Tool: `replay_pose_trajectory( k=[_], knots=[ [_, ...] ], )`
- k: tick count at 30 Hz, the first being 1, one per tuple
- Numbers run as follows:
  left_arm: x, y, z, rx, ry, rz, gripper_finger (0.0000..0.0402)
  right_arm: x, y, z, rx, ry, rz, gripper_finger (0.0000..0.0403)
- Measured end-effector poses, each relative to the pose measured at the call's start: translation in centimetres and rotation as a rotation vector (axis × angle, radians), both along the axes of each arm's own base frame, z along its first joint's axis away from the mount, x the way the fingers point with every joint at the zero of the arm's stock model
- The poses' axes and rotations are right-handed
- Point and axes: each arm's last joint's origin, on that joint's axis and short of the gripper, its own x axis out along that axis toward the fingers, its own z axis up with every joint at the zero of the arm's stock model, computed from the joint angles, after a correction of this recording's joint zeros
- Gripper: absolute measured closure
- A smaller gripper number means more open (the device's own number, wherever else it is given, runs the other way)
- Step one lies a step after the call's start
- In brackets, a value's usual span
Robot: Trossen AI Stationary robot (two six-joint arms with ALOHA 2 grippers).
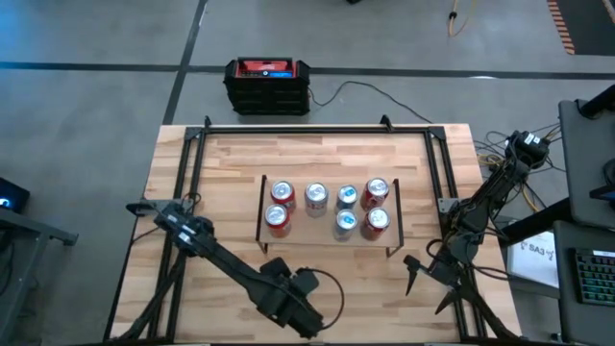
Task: Place canned beverage on shelf
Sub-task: Put the silver soda can on the shelf
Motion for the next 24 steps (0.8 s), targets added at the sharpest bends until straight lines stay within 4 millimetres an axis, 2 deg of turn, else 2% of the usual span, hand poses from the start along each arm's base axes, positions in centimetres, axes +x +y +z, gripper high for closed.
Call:
replay_pose_trajectory(
  k=[3,11,24],
  knots=[
    [0.5,0.4,-0.7,-0.015,-0.006,0.024,0.0102,0.0,0.0,0.0,-0.001,0.002,-0.001,0.0003],
    [1.1,1.3,-0.1,-0.033,-0.024,0.052,0.0102,0.0,0.0,0.0,-0.001,0.001,0.0,0.0003],
    [1.9,1.7,-0.8,-0.048,-0.043,0.071,0.0102,0.0,0.0,0.0,-0.001,0.001,0.0,0.0003]
  ],
)
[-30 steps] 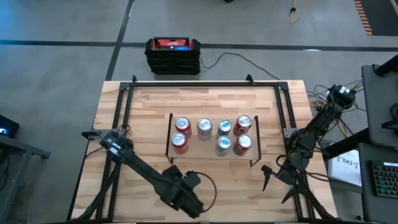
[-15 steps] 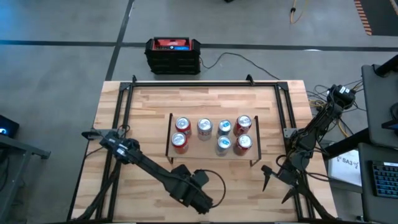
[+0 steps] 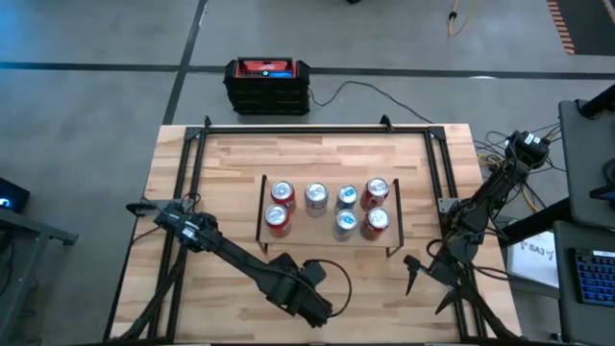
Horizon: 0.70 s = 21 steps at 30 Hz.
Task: Place canned beverage on shelf
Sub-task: Put the silver soda can on the shelf
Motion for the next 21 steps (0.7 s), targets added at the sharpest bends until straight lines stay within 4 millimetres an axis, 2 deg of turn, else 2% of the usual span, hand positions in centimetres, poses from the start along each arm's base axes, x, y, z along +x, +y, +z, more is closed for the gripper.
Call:
replay_pose_trajectory(
  k=[5,21],
  knots=[
    [0.4,-0.1,-1.0,-0.002,0.015,0.002,0.0102,0.0,0.0,0.0,-0.001,0.0,0.0,0.0003],
    [0.6,-0.2,-1.3,-0.006,0.011,0.033,0.0101,0.0,0.0,0.0,0.0,-0.001,0.0,0.0003]
  ],
)
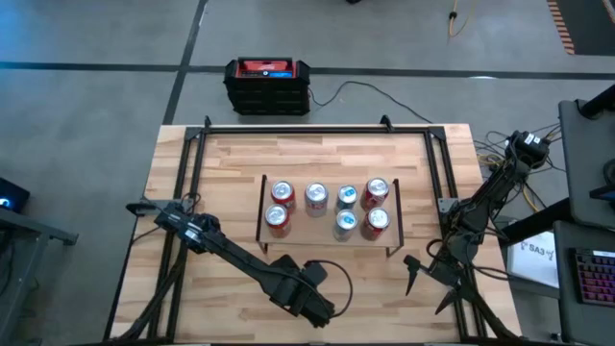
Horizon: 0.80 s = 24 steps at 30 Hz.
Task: Place canned beverage on shelf
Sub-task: Put the silver soda can on the shelf
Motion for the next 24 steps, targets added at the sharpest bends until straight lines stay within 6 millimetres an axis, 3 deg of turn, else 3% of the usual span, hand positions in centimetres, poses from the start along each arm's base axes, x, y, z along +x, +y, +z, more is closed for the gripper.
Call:
replay_pose_trajectory(
  k=[4,11,19,24],
  knots=[
    [-0.2,0.1,0.0,-0.006,0.01,0.079,0.0083,0.0,0.0,0.0,0.0,0.0,0.0,0.0003],
    [-0.3,0.1,0.1,-0.009,0.015,0.118,0.0009,0.0,0.0,0.0,0.0,0.001,0.0,0.0003],
    [-0.7,-0.1,1.5,-0.018,-0.043,0.271,0.0004,0.0,0.0,0.0,0.0,0.0,0.0,0.0003],
    [-2.0,-2.2,1.7,0.079,-0.17,0.327,0.0004,0.0,0.0,0.0,0.0,0.0,0.0,0.0003]
  ],
)
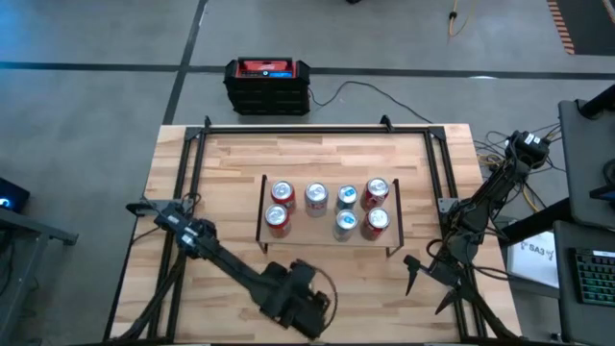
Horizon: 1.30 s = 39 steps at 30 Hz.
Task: Place canned beverage on shelf
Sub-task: Put the silver soda can on the shelf
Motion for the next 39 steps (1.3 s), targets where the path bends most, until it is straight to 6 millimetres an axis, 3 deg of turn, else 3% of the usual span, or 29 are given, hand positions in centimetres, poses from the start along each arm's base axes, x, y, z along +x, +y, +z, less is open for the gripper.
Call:
replay_pose_trajectory(
  k=[7,20,26,39],
  knots=[
    [-2.9,-3.2,-0.3,0.115,-0.124,0.101,0.0002,0.0,0.0,0.0,0.0,0.0,-0.001,0.0003],
    [-4.9,-7.4,-5.0,0.314,-0.299,0.109,0.0002,0.0,0.0,0.0,-0.001,0.0,0.0,0.0003],
    [-5.1,-8.3,-7.1,0.328,-0.334,0.138,0.0001,0.0,0.0,0.0,0.0,0.0,0.0,0.0003],
    [-4.6,-9.3,-8.7,0.42,-0.445,0.065,0.0001,0.0,0.0,0.0,0.0,0.001,0.0,0.0003]
  ],
)
